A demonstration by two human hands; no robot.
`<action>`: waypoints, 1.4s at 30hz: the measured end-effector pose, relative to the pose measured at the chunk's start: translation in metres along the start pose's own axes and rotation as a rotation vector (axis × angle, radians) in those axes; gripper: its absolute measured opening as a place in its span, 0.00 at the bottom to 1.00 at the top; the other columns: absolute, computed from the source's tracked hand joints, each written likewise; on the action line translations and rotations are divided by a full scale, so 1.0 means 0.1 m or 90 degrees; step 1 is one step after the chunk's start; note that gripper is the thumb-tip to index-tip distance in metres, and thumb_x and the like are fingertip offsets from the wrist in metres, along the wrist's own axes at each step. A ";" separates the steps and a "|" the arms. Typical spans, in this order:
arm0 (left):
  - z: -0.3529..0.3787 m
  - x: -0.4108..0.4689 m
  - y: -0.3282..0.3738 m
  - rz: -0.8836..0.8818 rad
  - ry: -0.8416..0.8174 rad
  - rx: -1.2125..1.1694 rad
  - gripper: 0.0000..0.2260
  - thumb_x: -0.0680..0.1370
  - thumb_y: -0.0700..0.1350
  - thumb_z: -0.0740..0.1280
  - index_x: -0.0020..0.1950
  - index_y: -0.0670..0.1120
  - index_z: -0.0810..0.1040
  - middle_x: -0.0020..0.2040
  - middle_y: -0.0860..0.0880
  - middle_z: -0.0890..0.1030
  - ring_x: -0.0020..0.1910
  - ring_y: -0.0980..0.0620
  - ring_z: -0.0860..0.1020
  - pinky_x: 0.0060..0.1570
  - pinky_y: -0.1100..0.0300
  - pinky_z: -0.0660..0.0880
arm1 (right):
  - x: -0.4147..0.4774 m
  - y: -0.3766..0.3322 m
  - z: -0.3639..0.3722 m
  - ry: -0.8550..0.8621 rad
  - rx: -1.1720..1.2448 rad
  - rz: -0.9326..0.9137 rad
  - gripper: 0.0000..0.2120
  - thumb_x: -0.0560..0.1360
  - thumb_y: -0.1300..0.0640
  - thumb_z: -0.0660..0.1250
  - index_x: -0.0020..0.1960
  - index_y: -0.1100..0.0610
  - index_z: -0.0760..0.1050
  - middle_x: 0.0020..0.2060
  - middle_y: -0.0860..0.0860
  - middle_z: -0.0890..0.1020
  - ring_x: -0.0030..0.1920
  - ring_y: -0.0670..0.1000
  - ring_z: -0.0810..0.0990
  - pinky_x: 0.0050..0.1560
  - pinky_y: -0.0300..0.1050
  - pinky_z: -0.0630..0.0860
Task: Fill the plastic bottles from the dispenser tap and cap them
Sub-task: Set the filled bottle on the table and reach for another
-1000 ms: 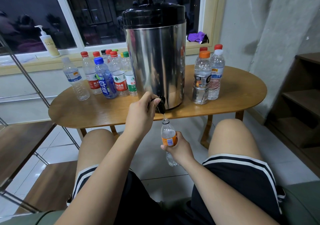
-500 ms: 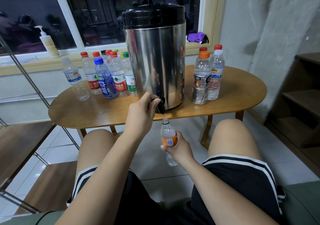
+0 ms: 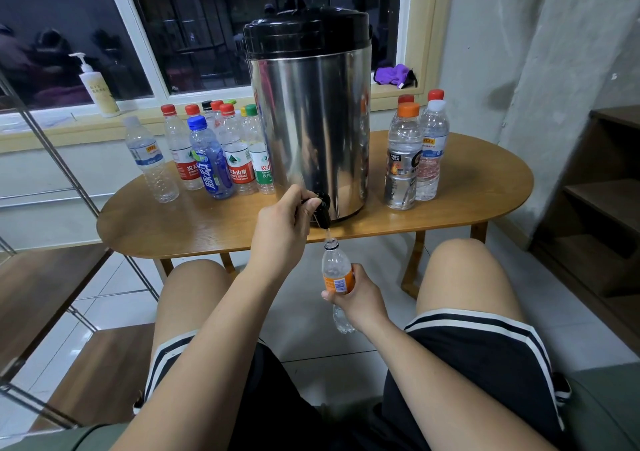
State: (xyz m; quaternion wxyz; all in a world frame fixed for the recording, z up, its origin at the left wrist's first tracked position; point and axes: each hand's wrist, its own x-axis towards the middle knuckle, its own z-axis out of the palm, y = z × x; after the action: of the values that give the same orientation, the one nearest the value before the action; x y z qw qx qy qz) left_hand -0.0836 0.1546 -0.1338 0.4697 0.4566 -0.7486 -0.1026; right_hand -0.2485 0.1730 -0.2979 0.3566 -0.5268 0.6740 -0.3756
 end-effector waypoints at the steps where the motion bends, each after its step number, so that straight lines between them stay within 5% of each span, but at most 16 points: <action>1: 0.00 0.00 0.00 -0.001 0.001 0.000 0.07 0.88 0.51 0.67 0.51 0.52 0.76 0.34 0.55 0.78 0.36 0.51 0.77 0.37 0.50 0.75 | 0.00 0.00 0.00 0.001 0.000 0.000 0.30 0.74 0.43 0.81 0.70 0.45 0.70 0.57 0.43 0.82 0.57 0.50 0.82 0.55 0.45 0.77; 25: -0.05 0.26 0.01 0.002 -0.022 0.040 0.10 0.88 0.52 0.65 0.51 0.50 0.78 0.36 0.54 0.80 0.37 0.51 0.79 0.38 0.52 0.76 | 0.02 -0.02 -0.02 0.002 0.011 -0.007 0.29 0.75 0.44 0.81 0.70 0.44 0.71 0.56 0.43 0.82 0.56 0.50 0.81 0.54 0.45 0.76; 31: -0.06 0.48 0.01 -0.043 -0.058 0.049 0.11 0.88 0.53 0.65 0.52 0.48 0.80 0.35 0.51 0.82 0.35 0.56 0.79 0.34 0.62 0.72 | 0.02 -0.03 -0.03 0.003 0.028 -0.012 0.27 0.75 0.46 0.81 0.67 0.44 0.72 0.54 0.42 0.82 0.55 0.50 0.81 0.52 0.45 0.76; 42: -0.10 0.53 -0.02 -0.041 -0.094 0.028 0.11 0.88 0.55 0.64 0.48 0.54 0.76 0.37 0.50 0.82 0.39 0.50 0.81 0.39 0.57 0.75 | 0.01 -0.06 -0.02 0.001 0.035 -0.019 0.26 0.74 0.46 0.82 0.65 0.43 0.72 0.52 0.41 0.82 0.54 0.49 0.82 0.49 0.44 0.76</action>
State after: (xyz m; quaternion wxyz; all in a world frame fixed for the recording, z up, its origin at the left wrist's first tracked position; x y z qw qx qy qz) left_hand -0.0821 0.1151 -0.0977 0.3999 0.4814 -0.7682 -0.1345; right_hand -0.2473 0.1715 -0.2921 0.3648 -0.5265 0.6557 -0.3998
